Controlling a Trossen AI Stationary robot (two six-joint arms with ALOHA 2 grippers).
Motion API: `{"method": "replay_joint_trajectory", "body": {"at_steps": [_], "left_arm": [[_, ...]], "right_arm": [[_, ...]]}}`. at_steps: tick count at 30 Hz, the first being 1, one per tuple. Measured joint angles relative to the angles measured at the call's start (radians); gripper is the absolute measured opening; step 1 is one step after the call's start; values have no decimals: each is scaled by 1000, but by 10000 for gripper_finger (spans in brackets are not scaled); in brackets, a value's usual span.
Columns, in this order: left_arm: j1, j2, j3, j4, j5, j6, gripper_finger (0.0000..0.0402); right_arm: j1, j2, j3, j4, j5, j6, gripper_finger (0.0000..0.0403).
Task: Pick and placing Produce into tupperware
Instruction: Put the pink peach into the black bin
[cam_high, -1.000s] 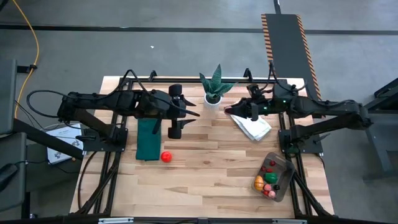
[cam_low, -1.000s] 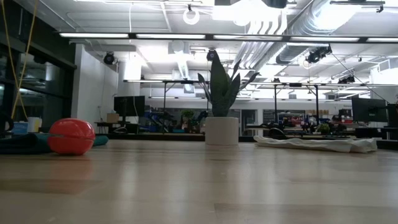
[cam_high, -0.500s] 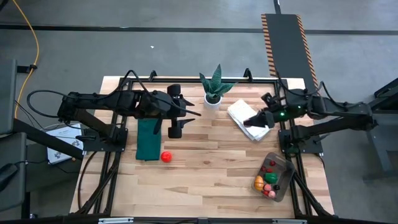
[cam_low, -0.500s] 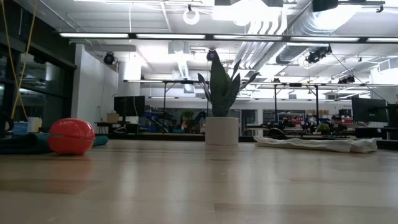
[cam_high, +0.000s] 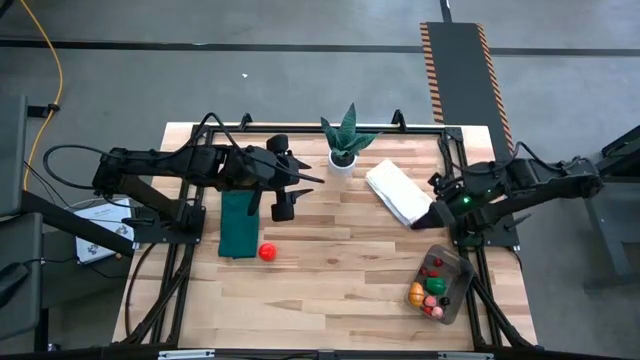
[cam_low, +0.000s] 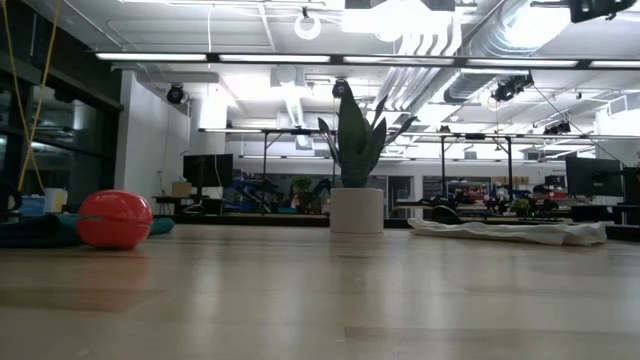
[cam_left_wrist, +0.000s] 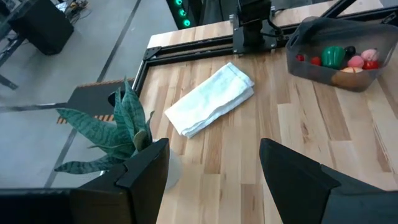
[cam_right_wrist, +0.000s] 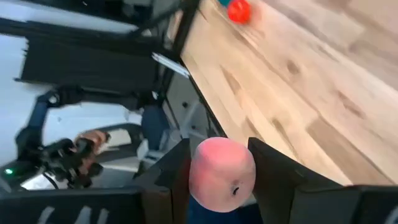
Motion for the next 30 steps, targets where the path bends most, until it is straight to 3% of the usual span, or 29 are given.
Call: {"method": "replay_joint_trajectory", "body": {"at_steps": [17, 30], "left_arm": [[0, 0, 0, 1, -26, -23, 239], [0, 0, -1, 1, -26, -23, 239]], "right_arm": [[218, 2, 0, -222, -1, 189, 124], [326, 61, 0, -373, 60, 298, 124]]}}
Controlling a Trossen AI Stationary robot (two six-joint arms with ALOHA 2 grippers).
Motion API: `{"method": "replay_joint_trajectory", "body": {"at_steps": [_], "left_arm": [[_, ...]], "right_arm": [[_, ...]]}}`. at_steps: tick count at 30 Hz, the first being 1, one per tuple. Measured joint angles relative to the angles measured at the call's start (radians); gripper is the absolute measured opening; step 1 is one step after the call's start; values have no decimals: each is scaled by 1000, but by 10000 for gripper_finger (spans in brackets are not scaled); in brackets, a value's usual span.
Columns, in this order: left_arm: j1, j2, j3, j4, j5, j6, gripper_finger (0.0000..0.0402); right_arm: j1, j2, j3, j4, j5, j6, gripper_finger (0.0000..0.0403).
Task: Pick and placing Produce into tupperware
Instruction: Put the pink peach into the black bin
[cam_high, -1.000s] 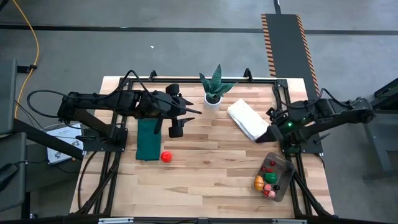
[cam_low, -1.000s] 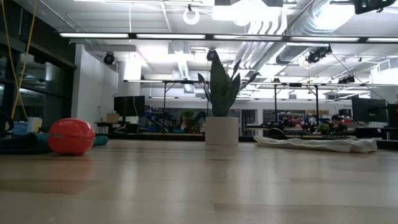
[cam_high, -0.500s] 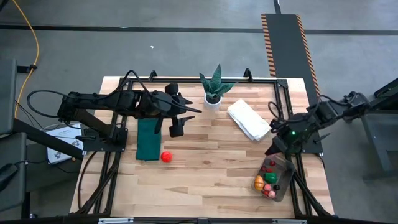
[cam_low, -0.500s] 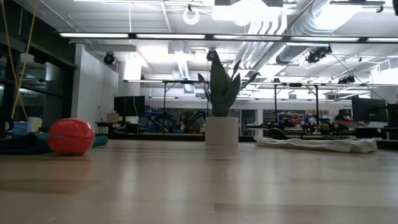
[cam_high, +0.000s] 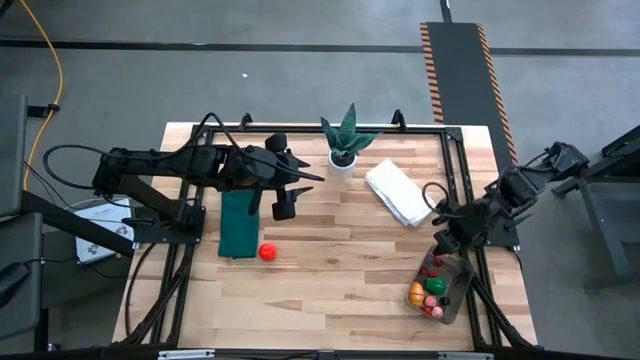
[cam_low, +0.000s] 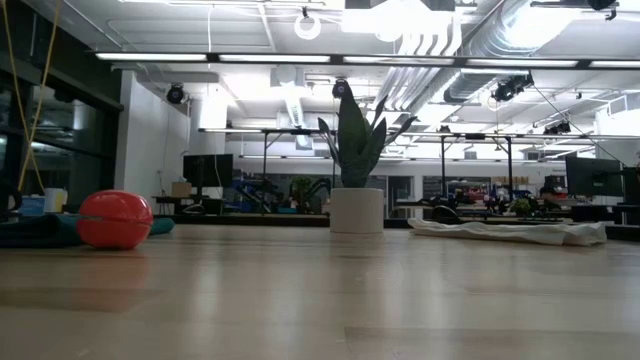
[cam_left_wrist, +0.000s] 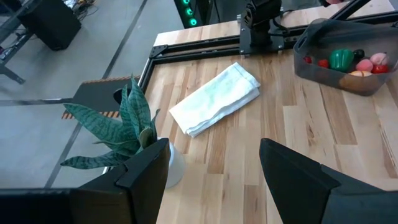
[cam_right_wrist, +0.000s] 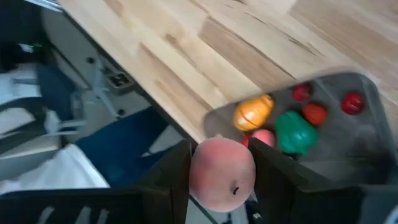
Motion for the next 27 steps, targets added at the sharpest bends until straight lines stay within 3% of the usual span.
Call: {"method": "replay_joint_trajectory", "body": {"at_steps": [12, 27], "left_arm": [[0, 0, 0, 0, 0, 6, 239], [0, 0, 0, 0, 2, 8, 239]], "right_arm": [[134, 124, 0, -65, 2, 108, 124], [272, 250, 0, -84, 99, 283, 124]]}}
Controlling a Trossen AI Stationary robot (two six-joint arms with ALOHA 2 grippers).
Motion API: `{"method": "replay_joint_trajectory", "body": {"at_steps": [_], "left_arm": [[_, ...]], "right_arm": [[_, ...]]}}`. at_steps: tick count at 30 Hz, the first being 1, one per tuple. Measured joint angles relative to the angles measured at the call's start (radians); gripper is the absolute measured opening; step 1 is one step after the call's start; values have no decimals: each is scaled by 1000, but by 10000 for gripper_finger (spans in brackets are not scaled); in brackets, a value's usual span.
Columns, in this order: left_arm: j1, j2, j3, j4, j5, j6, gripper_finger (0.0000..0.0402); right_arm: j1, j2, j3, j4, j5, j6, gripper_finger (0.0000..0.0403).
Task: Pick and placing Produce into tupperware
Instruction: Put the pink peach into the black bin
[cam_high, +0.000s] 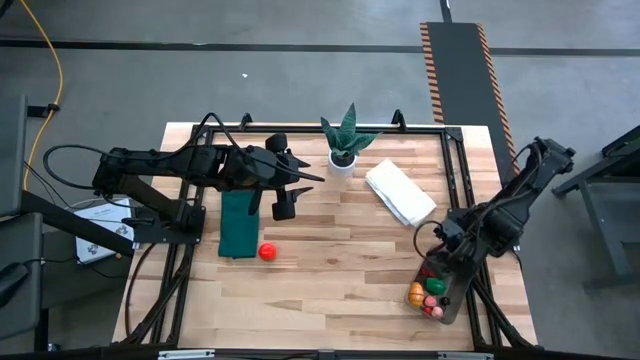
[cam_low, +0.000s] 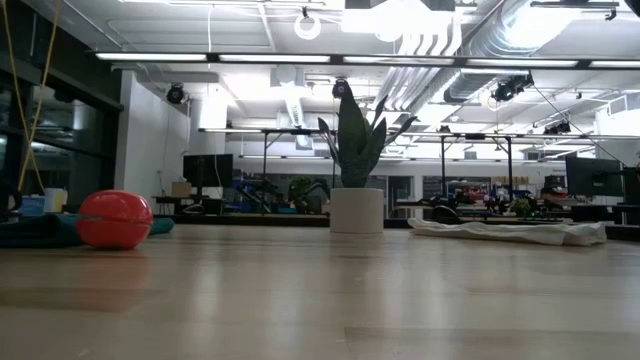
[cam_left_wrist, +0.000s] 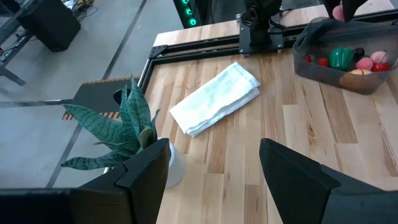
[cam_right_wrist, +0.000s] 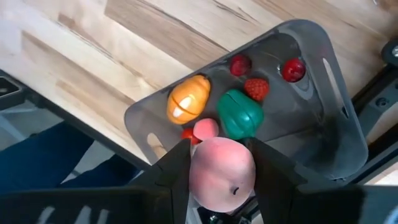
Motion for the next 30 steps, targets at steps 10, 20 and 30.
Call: {"method": "replay_joint_trajectory", "body": {"at_steps": [10, 20, 30], "left_arm": [[0, 0, 0, -1, 0, 0, 239], [0, 0, 0, -38, 1, -1, 239], [-1, 0, 0, -61, 6, -10, 239]], "right_arm": [[46, 105, 0, 60, 14, 43, 124], [57, 211, 0, 106, 13, 33, 124], [84, 310, 0, 182, 13, 37, 124]]}}
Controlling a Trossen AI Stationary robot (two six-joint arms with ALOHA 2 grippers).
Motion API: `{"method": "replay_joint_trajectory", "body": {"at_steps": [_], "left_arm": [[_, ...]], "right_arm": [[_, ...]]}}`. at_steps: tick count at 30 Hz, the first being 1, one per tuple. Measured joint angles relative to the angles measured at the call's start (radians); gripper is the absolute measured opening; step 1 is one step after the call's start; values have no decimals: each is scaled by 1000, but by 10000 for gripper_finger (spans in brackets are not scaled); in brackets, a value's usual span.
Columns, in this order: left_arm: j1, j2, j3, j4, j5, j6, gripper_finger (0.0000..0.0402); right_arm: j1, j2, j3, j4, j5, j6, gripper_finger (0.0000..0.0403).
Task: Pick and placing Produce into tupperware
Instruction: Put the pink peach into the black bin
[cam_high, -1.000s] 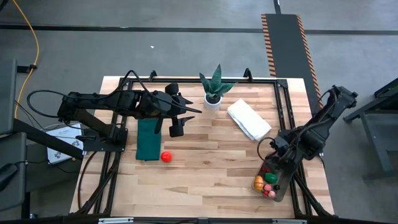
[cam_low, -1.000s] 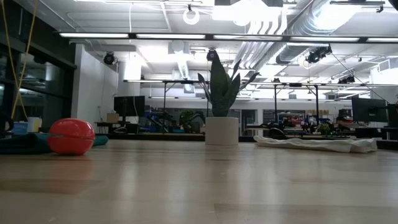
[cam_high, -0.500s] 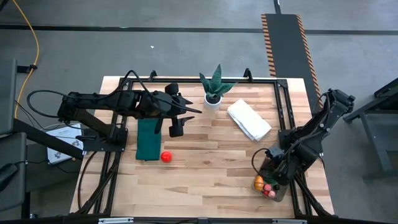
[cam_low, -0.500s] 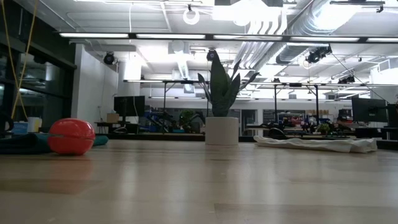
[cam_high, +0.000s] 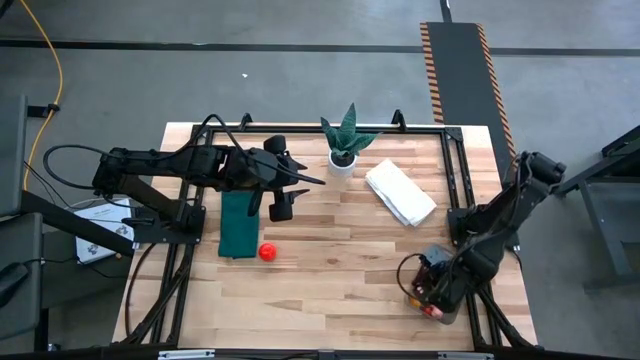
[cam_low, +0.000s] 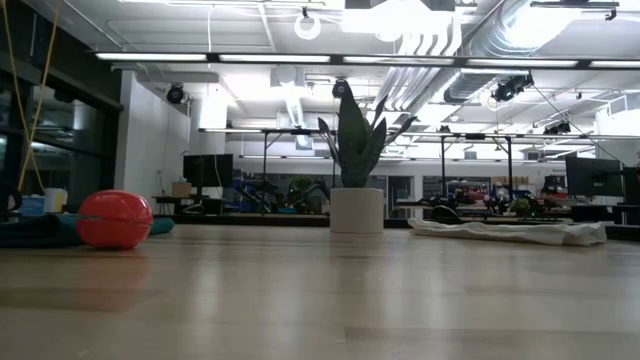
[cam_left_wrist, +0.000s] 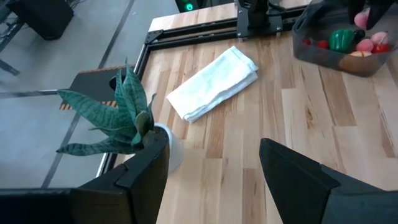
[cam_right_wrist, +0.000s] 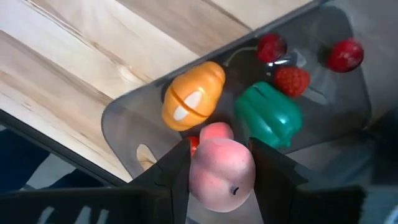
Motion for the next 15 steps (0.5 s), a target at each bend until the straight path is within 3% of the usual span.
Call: {"method": "replay_joint_trajectory", "body": {"at_steps": [15], "left_arm": [[0, 0, 0, 0, 6, -1, 239]], "right_arm": [[58, 108, 0, 95, -5, 95, 124]]}}
